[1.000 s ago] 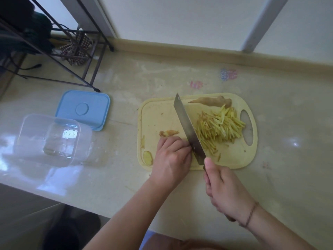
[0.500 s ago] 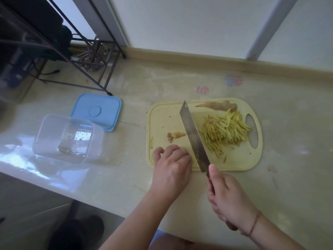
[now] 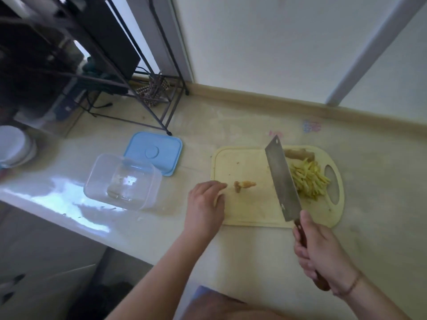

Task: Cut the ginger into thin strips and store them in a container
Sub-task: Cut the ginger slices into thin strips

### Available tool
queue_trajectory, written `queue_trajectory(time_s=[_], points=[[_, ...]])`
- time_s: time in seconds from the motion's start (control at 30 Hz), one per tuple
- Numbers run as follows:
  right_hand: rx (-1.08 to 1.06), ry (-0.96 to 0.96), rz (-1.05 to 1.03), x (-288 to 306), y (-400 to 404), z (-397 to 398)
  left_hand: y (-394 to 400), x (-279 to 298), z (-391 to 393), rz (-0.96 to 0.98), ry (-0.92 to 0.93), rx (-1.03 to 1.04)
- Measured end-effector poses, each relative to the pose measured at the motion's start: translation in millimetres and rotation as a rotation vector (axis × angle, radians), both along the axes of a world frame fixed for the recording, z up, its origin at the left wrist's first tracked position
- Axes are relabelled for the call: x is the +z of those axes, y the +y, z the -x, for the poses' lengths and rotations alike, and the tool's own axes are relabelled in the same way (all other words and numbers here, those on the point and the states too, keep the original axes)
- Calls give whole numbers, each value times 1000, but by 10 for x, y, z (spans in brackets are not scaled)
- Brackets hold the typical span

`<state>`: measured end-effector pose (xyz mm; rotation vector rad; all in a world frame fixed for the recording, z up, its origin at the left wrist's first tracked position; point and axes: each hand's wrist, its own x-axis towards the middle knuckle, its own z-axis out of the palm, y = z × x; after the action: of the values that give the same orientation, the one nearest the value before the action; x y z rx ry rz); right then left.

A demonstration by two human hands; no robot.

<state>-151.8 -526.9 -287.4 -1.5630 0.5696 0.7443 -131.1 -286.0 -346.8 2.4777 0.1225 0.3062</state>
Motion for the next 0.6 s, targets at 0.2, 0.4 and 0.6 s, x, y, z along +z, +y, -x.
queue_trajectory(time_s=[0.2,0.4,0.6], points=[[-72,-1,68,56,212,151,-88,72,-545,-160,255,-360],[-96,-19,137,105,300,216,-137,43,-627,-260,229,-453],[-102,8,151,155,293,286,288,315,-488,152,422,-429]])
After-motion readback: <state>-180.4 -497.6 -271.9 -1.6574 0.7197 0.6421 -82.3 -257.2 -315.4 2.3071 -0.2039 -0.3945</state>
